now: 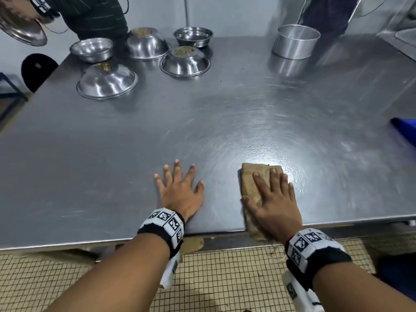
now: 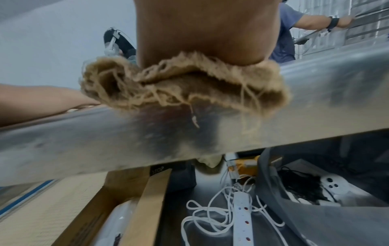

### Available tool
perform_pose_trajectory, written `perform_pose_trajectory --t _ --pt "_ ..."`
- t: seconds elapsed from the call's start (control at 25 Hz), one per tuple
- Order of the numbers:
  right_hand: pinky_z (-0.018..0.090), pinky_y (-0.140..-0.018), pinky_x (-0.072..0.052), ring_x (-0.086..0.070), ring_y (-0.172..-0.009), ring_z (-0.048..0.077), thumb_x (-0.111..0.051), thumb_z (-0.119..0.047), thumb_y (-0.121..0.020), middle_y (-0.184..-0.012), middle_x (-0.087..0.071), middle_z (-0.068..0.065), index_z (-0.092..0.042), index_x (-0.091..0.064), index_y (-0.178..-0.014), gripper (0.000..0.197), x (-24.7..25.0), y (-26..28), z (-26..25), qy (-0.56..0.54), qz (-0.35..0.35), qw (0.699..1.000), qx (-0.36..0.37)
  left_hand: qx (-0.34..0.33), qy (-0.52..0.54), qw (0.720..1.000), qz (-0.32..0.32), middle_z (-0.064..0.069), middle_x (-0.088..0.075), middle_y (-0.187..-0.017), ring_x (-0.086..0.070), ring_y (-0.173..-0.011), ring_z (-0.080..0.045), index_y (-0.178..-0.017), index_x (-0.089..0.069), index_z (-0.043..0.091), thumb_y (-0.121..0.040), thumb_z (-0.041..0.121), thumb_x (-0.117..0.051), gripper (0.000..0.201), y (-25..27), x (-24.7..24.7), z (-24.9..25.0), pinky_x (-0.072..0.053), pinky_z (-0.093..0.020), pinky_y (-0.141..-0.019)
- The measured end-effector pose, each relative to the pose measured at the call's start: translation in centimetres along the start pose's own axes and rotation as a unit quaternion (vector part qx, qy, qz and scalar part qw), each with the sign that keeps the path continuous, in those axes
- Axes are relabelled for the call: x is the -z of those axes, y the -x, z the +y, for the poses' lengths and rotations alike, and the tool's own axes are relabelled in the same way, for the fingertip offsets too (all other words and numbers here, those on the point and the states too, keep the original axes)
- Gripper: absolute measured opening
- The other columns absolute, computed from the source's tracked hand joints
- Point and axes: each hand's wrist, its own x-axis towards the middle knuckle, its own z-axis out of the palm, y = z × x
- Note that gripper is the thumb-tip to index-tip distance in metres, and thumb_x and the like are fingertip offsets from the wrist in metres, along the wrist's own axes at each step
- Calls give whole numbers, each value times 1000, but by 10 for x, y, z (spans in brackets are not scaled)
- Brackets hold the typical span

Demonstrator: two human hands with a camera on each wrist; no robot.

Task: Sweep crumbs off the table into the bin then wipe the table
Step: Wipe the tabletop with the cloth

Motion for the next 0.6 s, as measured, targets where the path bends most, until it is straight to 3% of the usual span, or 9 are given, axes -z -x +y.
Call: perform_pose_trajectory --t 0.28,0.4,0.6 --pt "49 -119 4 12 -147 32 -26 -76 -83 -161 9 11 -39 -8 -152 80 30 -67 92 -16 20 997 -79 22 -2 999 35 3 -4 -164 1 -150 -29 -152 -16 43 -90 64 -20 66 -4 -9 2 4 -53 -119" --pt "47 -119 8 13 -147 34 -27 -76 -82 -160 10 15 -36 -6 -153 84 33 -91 87 -22 19 996 -82 25 -8 999 38 4 -4 -164 0 -150 -28 -151 -16 44 -86 66 -17 69 -7 -12 2 3 -52 -119" --pt "49 -118 8 14 -146 37 -23 -78 -83 -159 11 20 -32 -3 -153 87 26 -94 54 -22 10 1000 -20 28 -12 999 43 4 -5 -164 -1 -150 -28 -151 -17 45 -90 65 -22 64 -7 -13 3 2 -52 -119"
